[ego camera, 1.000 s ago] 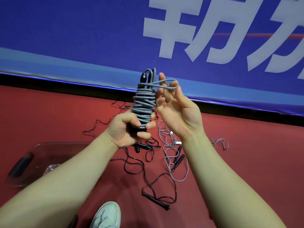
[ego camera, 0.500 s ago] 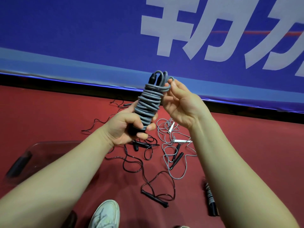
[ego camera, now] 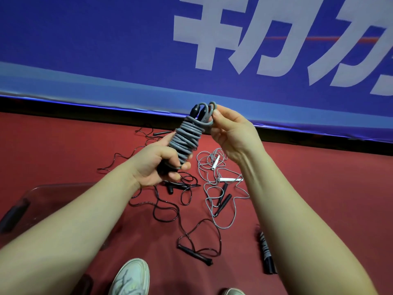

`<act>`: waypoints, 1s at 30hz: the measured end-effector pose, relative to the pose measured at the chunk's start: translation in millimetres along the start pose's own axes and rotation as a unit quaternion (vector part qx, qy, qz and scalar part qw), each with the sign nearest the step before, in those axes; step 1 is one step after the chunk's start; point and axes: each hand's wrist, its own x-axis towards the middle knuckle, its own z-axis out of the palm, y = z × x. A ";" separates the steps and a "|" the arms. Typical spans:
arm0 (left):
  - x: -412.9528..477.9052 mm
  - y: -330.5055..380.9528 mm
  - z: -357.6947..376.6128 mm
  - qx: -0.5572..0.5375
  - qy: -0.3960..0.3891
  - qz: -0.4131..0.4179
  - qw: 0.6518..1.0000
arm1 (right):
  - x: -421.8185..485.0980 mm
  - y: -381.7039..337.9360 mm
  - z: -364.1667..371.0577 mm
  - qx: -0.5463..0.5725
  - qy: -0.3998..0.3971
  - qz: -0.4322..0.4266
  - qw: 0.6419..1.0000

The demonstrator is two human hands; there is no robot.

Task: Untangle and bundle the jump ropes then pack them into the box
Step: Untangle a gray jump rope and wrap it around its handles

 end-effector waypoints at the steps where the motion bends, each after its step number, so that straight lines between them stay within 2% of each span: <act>1: 0.0 0.6 1.2 -0.008 0.001 -0.001 1.000 | -0.2 0.3 -0.2 -0.008 -0.001 -0.010 1.000; 5: -0.8 2.3 7.6 -0.041 0.001 0.000 0.999 | -2.0 3.3 1.6 -0.012 -0.005 -0.041 0.999; 7: -0.3 2.9 10.4 -0.049 0.008 -0.002 0.999 | -1.0 2.3 0.8 -0.048 0.000 -0.058 0.997; 9: 0.1 3.6 13.5 -0.054 0.012 -0.006 0.998 | -0.2 0.6 -2.2 -0.145 0.021 -0.090 0.985; 11: 1.1 3.8 16.7 -0.061 0.014 -0.011 0.998 | -0.9 -2.1 -4.4 -0.265 0.047 -0.134 0.954; 13: 2.5 3.7 19.6 -0.069 0.014 -0.017 0.997 | -2.1 -4.9 -5.5 -0.326 0.052 -0.165 0.929; 21: 2.4 10.7 26.0 -0.015 0.038 -0.047 0.998 | -3.9 -7.9 -10.6 -0.394 0.034 -0.209 0.894; 25: -0.4 14.6 21.2 0.006 0.025 -0.105 0.994 | -3.0 0.3 -17.6 -0.304 0.032 -0.205 0.930; 30: -2.7 14.4 12.6 0.009 0.007 -0.127 0.992 | -1.6 2.3 -25.3 -0.342 -0.028 -0.171 0.924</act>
